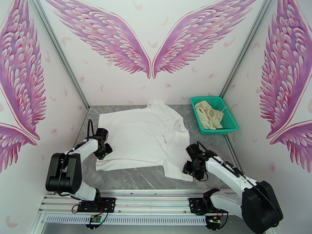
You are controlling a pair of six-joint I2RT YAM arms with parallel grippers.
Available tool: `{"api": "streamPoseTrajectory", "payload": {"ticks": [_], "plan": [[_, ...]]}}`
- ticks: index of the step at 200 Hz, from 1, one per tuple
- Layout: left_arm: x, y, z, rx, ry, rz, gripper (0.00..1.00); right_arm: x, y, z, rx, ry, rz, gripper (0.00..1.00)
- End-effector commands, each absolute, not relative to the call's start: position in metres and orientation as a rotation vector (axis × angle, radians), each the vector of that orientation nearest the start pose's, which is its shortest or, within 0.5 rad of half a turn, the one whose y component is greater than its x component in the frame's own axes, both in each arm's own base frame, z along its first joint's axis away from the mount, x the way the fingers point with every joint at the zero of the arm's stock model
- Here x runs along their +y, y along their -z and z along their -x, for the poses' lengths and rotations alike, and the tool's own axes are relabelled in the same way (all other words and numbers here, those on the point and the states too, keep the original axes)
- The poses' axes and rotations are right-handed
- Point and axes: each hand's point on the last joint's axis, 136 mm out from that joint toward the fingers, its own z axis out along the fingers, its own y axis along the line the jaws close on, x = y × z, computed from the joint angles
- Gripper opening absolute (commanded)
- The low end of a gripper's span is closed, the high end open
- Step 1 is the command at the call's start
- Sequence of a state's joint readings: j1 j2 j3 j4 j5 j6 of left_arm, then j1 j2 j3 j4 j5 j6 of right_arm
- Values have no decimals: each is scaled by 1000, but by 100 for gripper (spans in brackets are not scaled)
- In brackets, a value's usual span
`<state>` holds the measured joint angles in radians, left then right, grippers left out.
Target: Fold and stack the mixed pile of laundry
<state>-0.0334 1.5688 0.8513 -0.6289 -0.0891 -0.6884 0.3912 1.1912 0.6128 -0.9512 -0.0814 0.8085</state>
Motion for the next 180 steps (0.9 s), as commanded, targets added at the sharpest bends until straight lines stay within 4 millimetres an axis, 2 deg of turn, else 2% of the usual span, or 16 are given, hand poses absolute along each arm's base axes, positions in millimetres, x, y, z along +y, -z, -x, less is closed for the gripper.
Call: {"api": "streamPoseTrajectory", "payload": {"ticks": [1, 34, 62, 94, 114, 152, 180], "plan": [[3, -38, -327, 2671, 60, 907, 51, 72, -29, -147, 3107, -20, -686, 53], [4, -42, -336, 2658, 75, 877, 51, 70, -28, -157, 3114, 128, -630, 52], [7, -49, -345, 2624, 130, 876, 51, 93, -20, -170, 3106, -17, -701, 49], [18, -61, -354, 2577, 170, 888, 51, 94, 7, -152, 3110, 26, -821, 43], [22, -65, -356, 2563, 188, 893, 51, 94, 15, -145, 3089, 24, -874, 32], [27, -69, -353, 2549, 192, 897, 51, 87, -5, -154, 3036, 87, -832, 8], [30, -70, -346, 2537, 187, 911, 51, 87, -32, -159, 3037, 94, -746, 1]]}}
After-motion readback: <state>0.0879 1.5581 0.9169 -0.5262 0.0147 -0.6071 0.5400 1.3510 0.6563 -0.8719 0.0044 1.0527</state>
